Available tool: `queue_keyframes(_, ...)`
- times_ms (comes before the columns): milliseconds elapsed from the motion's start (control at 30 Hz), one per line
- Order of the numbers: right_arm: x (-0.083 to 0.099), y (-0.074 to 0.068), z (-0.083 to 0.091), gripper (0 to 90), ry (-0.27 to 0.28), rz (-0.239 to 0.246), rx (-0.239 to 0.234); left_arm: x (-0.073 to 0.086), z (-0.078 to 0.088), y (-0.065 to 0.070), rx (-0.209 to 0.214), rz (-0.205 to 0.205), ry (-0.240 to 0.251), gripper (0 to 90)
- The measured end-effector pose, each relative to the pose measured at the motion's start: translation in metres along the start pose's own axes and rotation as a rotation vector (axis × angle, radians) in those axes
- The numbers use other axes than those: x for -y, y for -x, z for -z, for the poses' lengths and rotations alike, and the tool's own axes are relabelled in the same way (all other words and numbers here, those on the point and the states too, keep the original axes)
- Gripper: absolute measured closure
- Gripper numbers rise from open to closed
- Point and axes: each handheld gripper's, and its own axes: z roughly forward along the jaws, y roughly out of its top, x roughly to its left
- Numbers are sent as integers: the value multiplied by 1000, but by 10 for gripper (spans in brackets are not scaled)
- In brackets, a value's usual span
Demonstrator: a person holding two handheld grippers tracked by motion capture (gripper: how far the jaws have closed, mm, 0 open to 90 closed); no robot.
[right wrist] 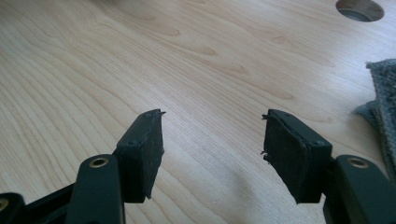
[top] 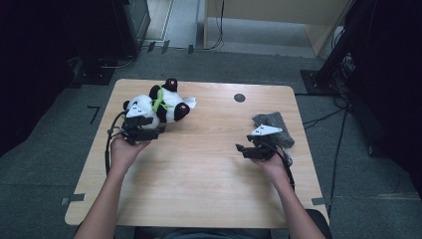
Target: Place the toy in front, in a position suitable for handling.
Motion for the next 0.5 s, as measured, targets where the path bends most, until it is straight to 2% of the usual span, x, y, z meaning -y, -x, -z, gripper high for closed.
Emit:
queue_keyframes(300, -1, -1, -2, 386, -5, -4, -11, -16, -4, -14, -30, 7, 18, 346)
queue_keyframes(400, -1, -1, -3, 396, -13, 0, -16, -23, -5, -16, -60, -23, 23, 372)
queue_keyframes(500, 0, -3, -5, 401, -27, 12, -18, -30, -9, -20, -74, -22, 24, 392)
